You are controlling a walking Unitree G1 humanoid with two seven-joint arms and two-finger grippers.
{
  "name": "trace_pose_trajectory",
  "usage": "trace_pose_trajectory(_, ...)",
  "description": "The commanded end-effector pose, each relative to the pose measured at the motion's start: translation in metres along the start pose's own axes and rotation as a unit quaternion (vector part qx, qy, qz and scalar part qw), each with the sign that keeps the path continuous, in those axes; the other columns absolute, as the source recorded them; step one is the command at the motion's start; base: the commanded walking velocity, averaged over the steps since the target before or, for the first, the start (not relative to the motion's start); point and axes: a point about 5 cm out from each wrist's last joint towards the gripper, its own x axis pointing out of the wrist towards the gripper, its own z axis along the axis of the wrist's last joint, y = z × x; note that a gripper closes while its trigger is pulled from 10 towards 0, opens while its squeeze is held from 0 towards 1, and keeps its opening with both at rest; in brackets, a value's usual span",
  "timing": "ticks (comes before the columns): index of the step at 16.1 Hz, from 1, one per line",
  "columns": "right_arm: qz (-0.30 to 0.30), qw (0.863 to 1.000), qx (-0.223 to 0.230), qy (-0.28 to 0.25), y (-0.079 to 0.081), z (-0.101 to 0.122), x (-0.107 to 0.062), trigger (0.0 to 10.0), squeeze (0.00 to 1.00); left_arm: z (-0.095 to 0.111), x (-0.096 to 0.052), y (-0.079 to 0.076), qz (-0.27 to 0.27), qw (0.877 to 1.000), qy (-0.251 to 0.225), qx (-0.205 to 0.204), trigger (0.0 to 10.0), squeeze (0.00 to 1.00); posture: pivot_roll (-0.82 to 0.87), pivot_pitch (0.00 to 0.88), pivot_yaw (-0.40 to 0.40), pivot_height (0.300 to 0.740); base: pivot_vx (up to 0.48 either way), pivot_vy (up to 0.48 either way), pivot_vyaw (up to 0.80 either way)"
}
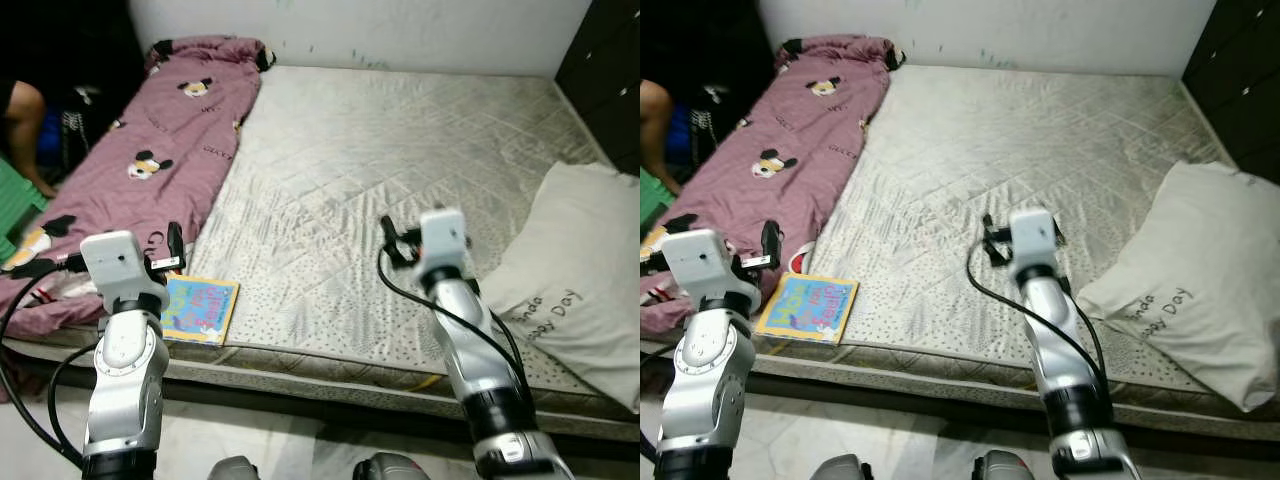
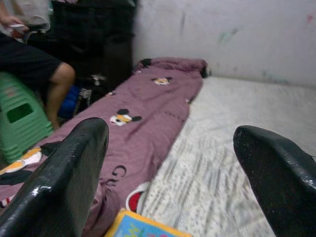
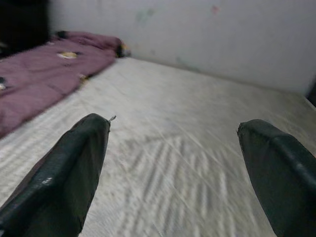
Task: Clean up the room
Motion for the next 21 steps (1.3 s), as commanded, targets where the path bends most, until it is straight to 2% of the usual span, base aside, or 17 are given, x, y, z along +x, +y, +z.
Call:
trace_pose_trajectory(1, -0.021, 1.0, 0.003, 0.008, -0.006, -0.008, -0.007, 10.0, 0.0, -0.013, -0.007, 0.001, -0.014, 1.0, 0.024, 0.012, 10.0, 0.0, -0.08, 0.0, 0.053, 0.74, 0.0, 0.0, 0.0)
trace_pose_trajectory(2, -0.031, 0.999, 0.011, 0.038, -0.004, -0.023, -0.012, 10.0, 0.0, -0.025, -0.009, 0.007, 0.005, 0.999, 0.047, 0.008, 10.0, 0.0, -0.09, 0.0, 0.054, 0.74, 0.0, 0.0, 0.0)
trace_pose_trajectory(3, -0.028, 0.998, 0.022, 0.05, 0.0, -0.028, -0.013, 10.0, 0.0, -0.027, -0.009, 0.012, 0.021, 0.998, 0.056, 0.004, 10.0, 0.0, -0.09, 0.0, 0.056, 0.74, 0.0, 0.0, 0.0)
trace_pose_trajectory(5, -0.001, 0.999, 0.011, 0.043, 0.009, -0.028, -0.006, 10.0, 0.0, -0.017, -0.002, 0.013, 0.02, 0.999, 0.038, 0.01, 10.0, 0.0, -0.04, 0.0, 0.034, 0.74, 0.0, 0.0, 0.0)
trace_pose_trajectory(7, 0.01, 0.999, 0.012, 0.049, 0.015, -0.025, 0.002, 10.0, 0.0, 0.002, -0.003, 0.014, 0.015, 1.0, 0.012, 0.021, 10.0, 0.0, 0.01, 0.0, -0.018, 0.74, 0.0, 0.0, 0.0)
trace_pose_trajectory(9, 0.049, 0.998, 0.018, 0.032, 0.032, -0.01, 0.012, 10.0, 0.0, 0.017, 0.001, 0.017, 0.03, 0.999, -0.007, 0.014, 10.0, 0.0, 0.05, 0.0, -0.063, 0.74, 0.0, 0.0, 0.0)
trace_pose_trajectory(11, 0.074, 0.997, 0.005, 0.016, 0.042, -0.008, 0.02, 10.0, 0.0, 0.01, 0.008, 0.019, 0.05, 0.999, -0.013, 0.003, 10.0, 0.0, 0.07, 0.0, -0.073, 0.74, 0.0, 0.0, 0.0)
trace_pose_trajectory(12, 0.066, 0.998, -0.008, 0.024, 0.04, -0.011, 0.023, 10.0, 0.0, 0.004, 0.01, 0.023, 0.074, 0.997, 0.0, 0.006, 10.0, 0.0, 0.07, 0.0, -0.078, 0.74, 0.0, 0.0, 0.0)
trace_pose_trajectory(13, 0.054, 0.998, 0.012, 0.011, 0.035, 0.0, 0.031, 10.0, 0.0, 0.01, 0.011, 0.016, 0.067, 0.998, -0.001, -0.013, 10.0, 0.0, 0.07, 0.0, -0.072, 0.74, 0.0, 0.0, 0.0)
trace_pose_trajectory(14, 0.058, 0.998, 0.002, -0.003, 0.035, 0.007, 0.035, 10.0, 0.0, 0.009, 0.012, 0.007, 0.034, 0.999, -0.007, 0.008, 10.0, 0.0, 0.05, 0.0, -0.063, 0.74, 0.0, 0.0, 0.0)
trace_pose_trajectory(16, 0.033, 0.999, 0.01, -0.008, 0.028, 0.013, 0.042, 10.0, 0.0, 0.005, 0.019, 0.003, 0.04, 0.999, 0.008, -0.003, 10.0, 0.0, 0.03, 0.0, -0.044, 0.74, 0.0, 0.0, 0.0)
trace_pose_trajectory(17, 0.024, 0.999, 0.0, -0.032, 0.024, 0.024, 0.044, 10.0, 0.0, 0.013, 0.025, -0.006, 0.023, 1.0, -0.006, 0.005, 10.0, 0.0, 0.01, 0.0, -0.027, 0.74, 0.0, 0.0, 0.0)
trace_pose_trajectory(21, 0.005, 0.999, -0.011, -0.044, 0.016, 0.025, 0.044, 10.0, 0.0, 0.014, 0.029, -0.015, 0.011, 1.0, -0.011, 0.0, 10.0, 0.0, -0.02, 0.0, -0.012, 0.74, 0.0, 0.0, 0.0)
